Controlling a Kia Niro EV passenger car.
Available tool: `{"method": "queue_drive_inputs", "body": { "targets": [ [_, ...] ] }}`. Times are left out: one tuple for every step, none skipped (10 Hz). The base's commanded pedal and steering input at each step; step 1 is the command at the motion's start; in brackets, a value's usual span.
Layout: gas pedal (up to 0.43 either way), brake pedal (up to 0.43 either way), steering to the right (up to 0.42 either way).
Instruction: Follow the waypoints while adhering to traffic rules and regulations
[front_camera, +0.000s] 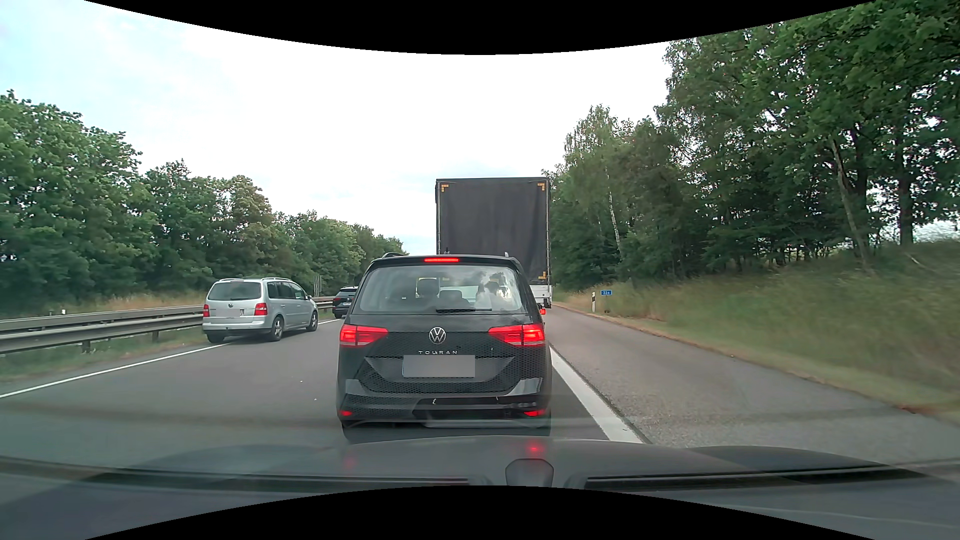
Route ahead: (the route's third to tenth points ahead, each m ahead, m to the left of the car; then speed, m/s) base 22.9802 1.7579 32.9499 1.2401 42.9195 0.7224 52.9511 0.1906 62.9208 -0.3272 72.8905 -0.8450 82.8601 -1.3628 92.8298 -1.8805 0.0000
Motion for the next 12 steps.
{"method": "queue_drive_inputs", "body": {
  "targets": [
    [0.0, 0.244, -0.001],
    [0.0, 0.244, -0.002],
    [0.0, 0.244, -0.002],
    [0.0, 0.244, -0.002],
    [0.0, 0.244, -0.001],
    [0.0, 0.244, -0.001],
    [0.0, 0.244, -0.002],
    [0.0, 0.244, -0.002],
    [0.0, 0.244, -0.002],
    [0.0, 0.244, -0.001],
    [0.0, 0.244, -0.002],
    [0.0, 0.244, -0.002]
  ]
}}
